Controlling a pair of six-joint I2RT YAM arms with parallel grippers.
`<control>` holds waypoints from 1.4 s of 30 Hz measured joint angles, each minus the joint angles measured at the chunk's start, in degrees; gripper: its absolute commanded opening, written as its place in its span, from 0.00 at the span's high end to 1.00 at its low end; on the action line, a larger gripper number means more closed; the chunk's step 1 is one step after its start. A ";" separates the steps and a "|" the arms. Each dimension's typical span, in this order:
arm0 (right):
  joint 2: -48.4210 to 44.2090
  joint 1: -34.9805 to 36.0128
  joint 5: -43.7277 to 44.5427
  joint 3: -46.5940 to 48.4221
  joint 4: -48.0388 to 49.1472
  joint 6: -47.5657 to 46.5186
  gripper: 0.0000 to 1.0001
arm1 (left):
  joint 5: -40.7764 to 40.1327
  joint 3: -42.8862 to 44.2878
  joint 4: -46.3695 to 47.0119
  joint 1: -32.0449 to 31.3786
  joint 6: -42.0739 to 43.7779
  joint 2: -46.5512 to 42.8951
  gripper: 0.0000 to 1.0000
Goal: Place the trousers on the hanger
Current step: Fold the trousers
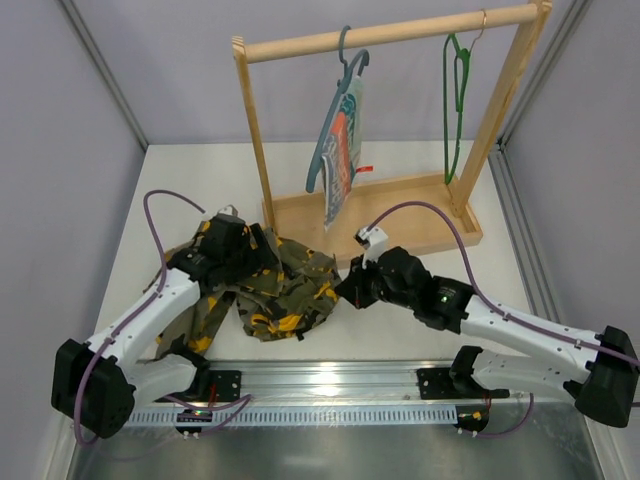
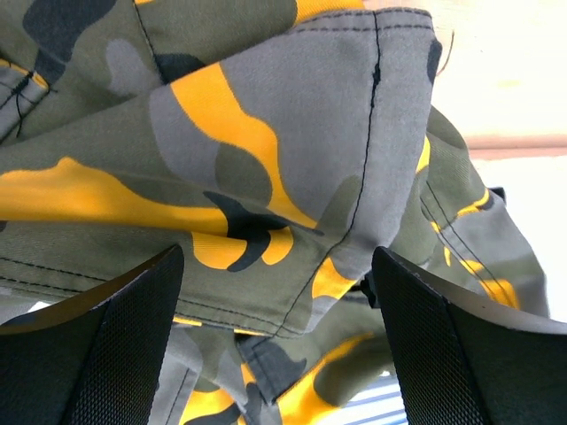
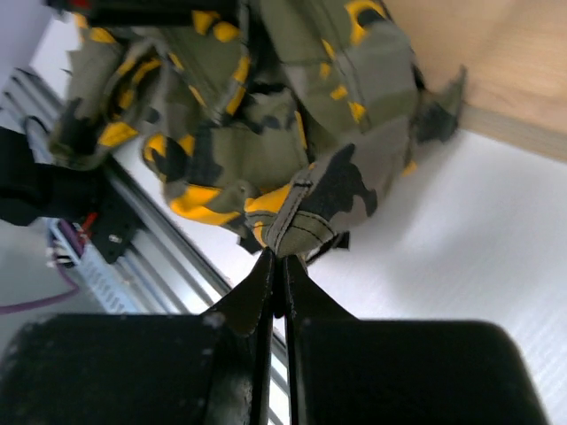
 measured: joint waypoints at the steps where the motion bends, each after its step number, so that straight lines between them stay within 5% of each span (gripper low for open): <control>1: 1.84 0.00 -1.29 2.36 0.55 -0.02 0.96 | -0.28 0.28 0.00 0.00 0.33 0.61 0.14; 11: 8.28 0.94 -7.39 12.13 6.43 2.89 0.96 | -2.89 0.61 0.00 0.00 2.10 -0.09 0.14; 27: -2.75 2.25 1.38 -0.13 5.79 8.44 0.96 | -4.33 3.54 4.85 0.02 4.90 1.97 0.39; 42: -2.49 2.25 0.90 -0.31 6.23 4.61 0.96 | -4.35 11.61 19.96 1.46 4.85 12.15 0.42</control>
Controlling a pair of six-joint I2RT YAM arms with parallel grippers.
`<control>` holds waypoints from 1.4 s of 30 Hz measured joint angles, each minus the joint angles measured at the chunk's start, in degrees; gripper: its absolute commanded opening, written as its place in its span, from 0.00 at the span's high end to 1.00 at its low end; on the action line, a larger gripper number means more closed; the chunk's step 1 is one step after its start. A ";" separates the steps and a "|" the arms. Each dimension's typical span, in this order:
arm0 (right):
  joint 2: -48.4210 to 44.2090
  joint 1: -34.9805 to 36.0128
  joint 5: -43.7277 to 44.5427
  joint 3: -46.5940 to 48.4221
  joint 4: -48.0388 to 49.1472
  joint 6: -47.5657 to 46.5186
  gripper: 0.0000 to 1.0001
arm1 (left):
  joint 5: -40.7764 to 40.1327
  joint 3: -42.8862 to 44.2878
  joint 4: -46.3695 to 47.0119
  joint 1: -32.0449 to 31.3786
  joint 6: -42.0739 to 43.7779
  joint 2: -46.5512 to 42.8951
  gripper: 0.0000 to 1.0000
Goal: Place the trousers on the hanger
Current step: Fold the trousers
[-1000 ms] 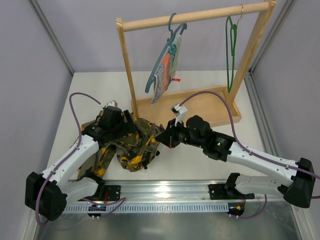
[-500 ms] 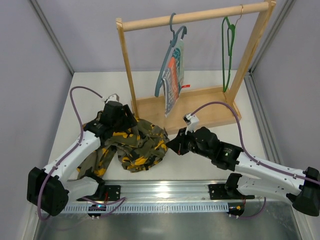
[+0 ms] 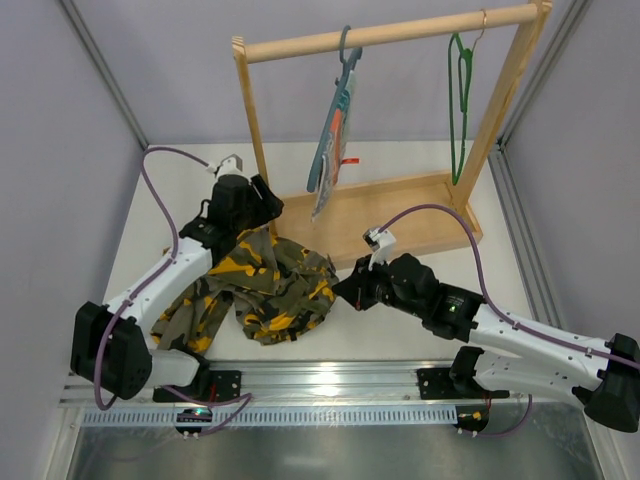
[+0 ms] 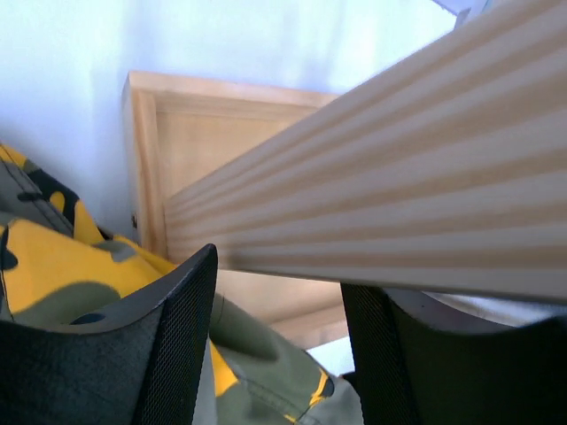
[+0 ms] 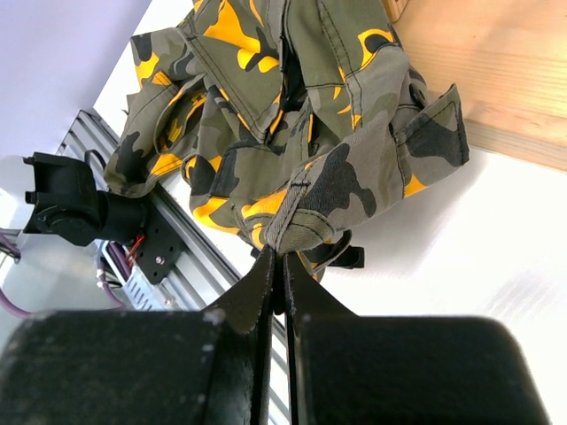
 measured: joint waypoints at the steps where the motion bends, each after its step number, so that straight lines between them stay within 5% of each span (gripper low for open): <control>1: 0.00 0.00 0.20 0.00 0.02 -0.20 0.96 | -0.07 0.96 0.83 0.42 0.02 0.98 0.43; 14: 2.73 0.00 1.57 1.84 1.07 -1.88 0.96 | 0.37 11.21 2.62 4.28 1.31 12.09 0.42; 18: 3.67 0.00 2.03 2.49 0.92 -2.34 0.96 | 0.20 11.80 0.46 4.63 1.14 12.09 0.34; 28: 3.65 0.00 4.22 4.07 -2.08 -3.91 0.96 | -2.43 12.20 -20.33 4.63 1.07 0.07 0.24; 34: 3.74 0.00 4.55 4.11 -2.91 -3.82 0.96 | 0.02 5.07 -22.86 -0.22 1.27 -2.91 0.19; 38: 3.89 0.00 4.50 4.11 -2.95 -3.82 0.96 | 3.63 -1.16 -22.08 -2.12 -0.11 -0.90 0.23; 42: 3.89 0.00 4.22 4.11 -3.04 -3.89 0.96 | 3.37 -1.77 -22.71 -2.08 -0.92 1.75 0.37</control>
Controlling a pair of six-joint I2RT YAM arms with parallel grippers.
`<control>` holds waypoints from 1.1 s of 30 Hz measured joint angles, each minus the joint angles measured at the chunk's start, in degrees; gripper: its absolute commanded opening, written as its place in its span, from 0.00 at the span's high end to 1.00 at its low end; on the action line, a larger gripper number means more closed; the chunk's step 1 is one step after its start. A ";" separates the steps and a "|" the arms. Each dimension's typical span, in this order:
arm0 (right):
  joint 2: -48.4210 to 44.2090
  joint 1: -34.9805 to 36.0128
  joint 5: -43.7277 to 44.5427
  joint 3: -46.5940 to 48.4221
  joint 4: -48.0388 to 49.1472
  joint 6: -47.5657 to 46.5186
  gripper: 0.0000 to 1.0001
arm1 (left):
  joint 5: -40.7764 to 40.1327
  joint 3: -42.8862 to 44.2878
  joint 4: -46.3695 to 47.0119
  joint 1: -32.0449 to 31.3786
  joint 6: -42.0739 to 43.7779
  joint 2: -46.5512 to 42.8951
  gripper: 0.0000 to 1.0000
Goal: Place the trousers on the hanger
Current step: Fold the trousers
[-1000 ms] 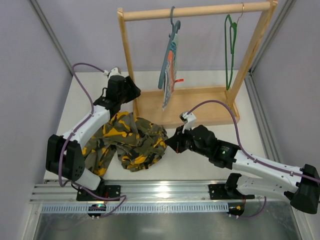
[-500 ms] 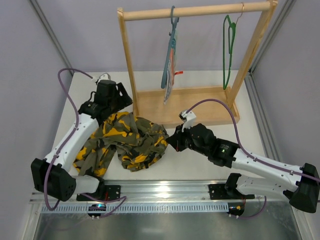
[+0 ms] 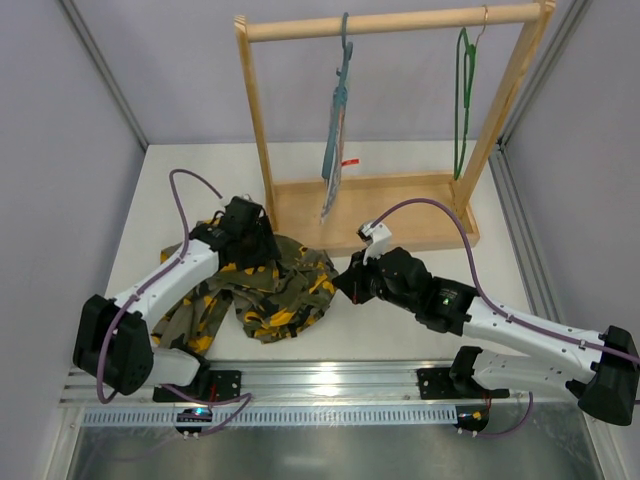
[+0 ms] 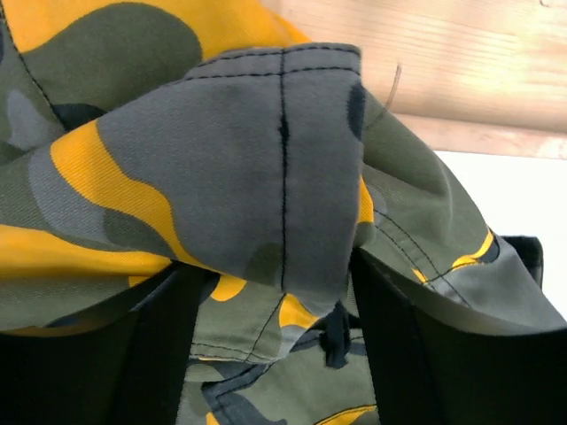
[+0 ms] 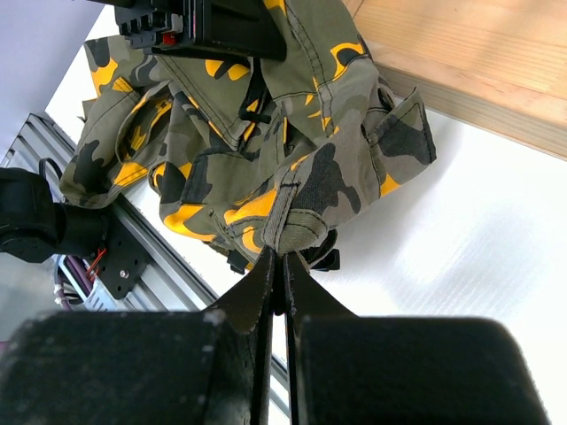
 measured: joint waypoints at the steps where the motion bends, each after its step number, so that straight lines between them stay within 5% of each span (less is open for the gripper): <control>1: 0.00 0.00 -0.09 0.00 0.00 -0.07 0.96 | -0.35 0.09 -0.20 0.00 -0.15 0.31 0.40; 6: 0.00 0.00 -0.31 0.55 -0.28 -0.59 0.96 | -2.67 1.27 -1.33 -0.02 -0.63 0.55 0.82; 9: 0.07 0.00 -0.31 1.40 -0.87 -0.74 0.96 | -4.42 3.10 -3.39 -0.02 -0.46 0.46 0.91; 18: -0.02 0.00 1.75 9.75 -7.52 -2.56 0.96 | -8.52 12.00 -11.85 -0.02 1.16 -4.37 0.92; 21: -0.81 0.00 3.23 11.96 -9.51 -2.84 0.96 | -7.45 13.03 -12.46 0.09 1.55 -7.34 1.00; 28: -6.75 0.07 7.52 12.76 -18.16 -2.25 0.96 | 4.28 13.03 -12.66 0.15 1.95 -11.19 1.00; 31: -11.04 0.11 9.49 13.92 -22.60 -1.53 0.96 | 11.45 13.05 -12.15 0.11 2.08 -11.37 0.81; 33: -14.16 0.11 11.26 14.62 -24.85 -0.85 0.96 | 15.17 13.03 -11.26 0.07 2.54 -11.21 0.55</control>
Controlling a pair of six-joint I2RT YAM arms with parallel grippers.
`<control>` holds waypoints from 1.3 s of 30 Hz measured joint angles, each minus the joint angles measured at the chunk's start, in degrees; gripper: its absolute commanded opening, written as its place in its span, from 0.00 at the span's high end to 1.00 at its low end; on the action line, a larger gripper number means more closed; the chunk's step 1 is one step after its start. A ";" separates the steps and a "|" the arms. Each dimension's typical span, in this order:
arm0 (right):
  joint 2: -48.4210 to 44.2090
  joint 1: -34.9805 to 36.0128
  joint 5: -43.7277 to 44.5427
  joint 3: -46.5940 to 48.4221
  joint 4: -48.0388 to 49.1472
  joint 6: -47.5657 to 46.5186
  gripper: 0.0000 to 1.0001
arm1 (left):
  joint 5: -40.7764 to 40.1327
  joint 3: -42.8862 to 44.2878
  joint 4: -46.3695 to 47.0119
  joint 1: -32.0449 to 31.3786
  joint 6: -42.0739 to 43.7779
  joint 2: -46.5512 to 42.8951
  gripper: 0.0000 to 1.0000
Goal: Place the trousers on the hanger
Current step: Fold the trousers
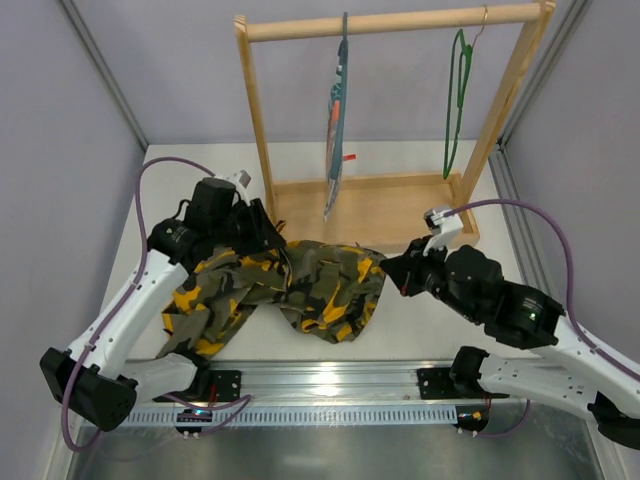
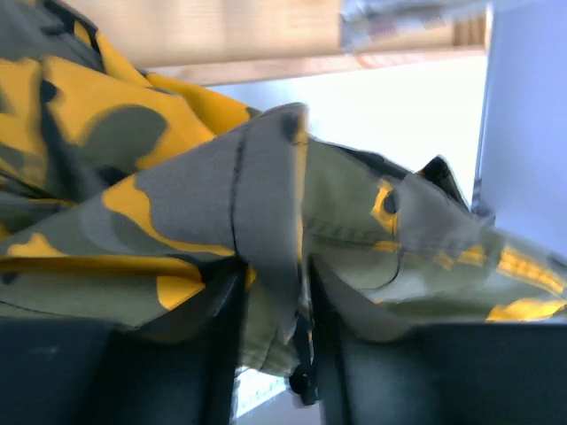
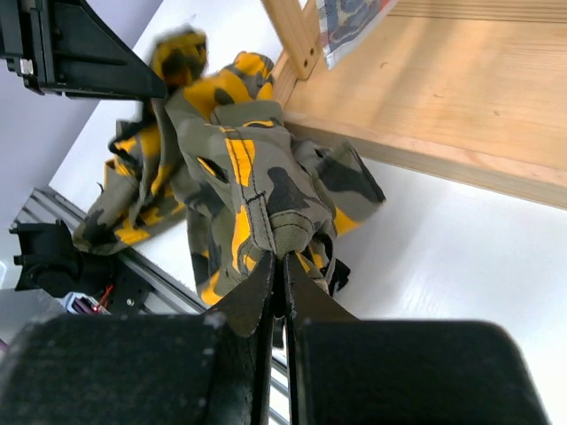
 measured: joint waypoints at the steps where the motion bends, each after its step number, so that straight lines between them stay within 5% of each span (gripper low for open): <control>1: -1.49 0.00 0.94 0.15 -1.16 0.39 0.96 | 1.64 -0.04 0.59 0.02 -0.07 0.15 0.48; 5: -5.22 0.00 2.62 -0.74 -4.66 2.71 0.96 | 6.16 -2.47 4.04 -0.04 0.35 1.49 0.28; 25: -6.16 0.00 2.34 -6.62 -4.07 5.73 0.96 | -1.44 -7.19 7.08 -7.58 3.67 6.01 0.32; 31: -6.82 0.00 2.36 -7.85 -3.63 5.99 0.96 | -1.55 -8.07 9.31 -9.27 2.54 8.15 0.44; 36: -6.91 0.00 2.40 -8.39 -3.34 6.16 0.96 | -2.34 -8.07 9.90 -9.77 1.01 8.92 0.99; 39: -6.93 0.00 2.95 -8.37 -3.45 6.16 0.96 | -4.48 -7.54 8.59 -9.81 1.11 9.31 1.00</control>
